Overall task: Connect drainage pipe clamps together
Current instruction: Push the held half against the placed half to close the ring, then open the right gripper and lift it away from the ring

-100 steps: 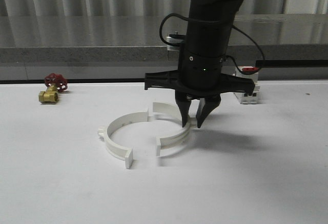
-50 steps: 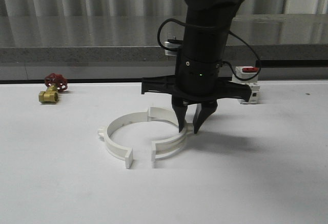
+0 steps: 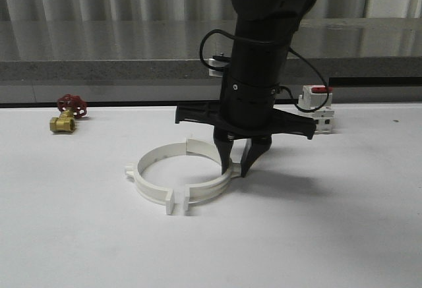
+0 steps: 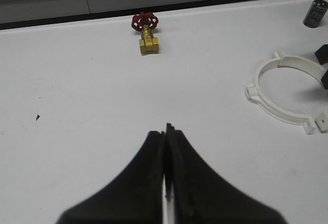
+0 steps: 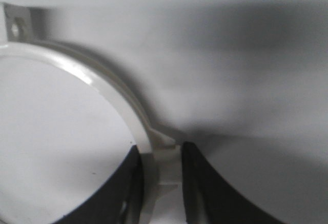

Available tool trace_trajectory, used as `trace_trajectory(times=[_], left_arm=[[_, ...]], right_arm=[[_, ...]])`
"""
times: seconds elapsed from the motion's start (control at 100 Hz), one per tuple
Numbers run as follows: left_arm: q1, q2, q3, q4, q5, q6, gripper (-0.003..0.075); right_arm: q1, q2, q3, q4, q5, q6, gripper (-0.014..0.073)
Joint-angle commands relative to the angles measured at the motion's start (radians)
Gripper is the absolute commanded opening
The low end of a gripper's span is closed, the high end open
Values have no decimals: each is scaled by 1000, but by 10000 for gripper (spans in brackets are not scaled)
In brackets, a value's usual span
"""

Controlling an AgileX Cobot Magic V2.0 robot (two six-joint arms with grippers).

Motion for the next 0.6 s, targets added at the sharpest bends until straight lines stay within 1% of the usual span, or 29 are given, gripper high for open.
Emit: trace_trajectory(times=[0.0,0.21,0.3,0.4,0.59], left_arm=[[2,4,-26,-30,-54,-3,-21],[2,4,-26,-30,-54,-3,-21],[2,4,-26,-30,-54,-3,-21],[2,4,-26,-30,-54,-3,-21],[2,4,-26,-30,-54,-3,-21]], right_arm=[[2,-49,-29,7,-37,-2,143],[2,-49,-29,7,-40,-2,146],[2,-49,-29,7,-40,-2,174],[2,-49,-29,7,-40,-2,240],[2,-49,-29,6,-43,-3,433]])
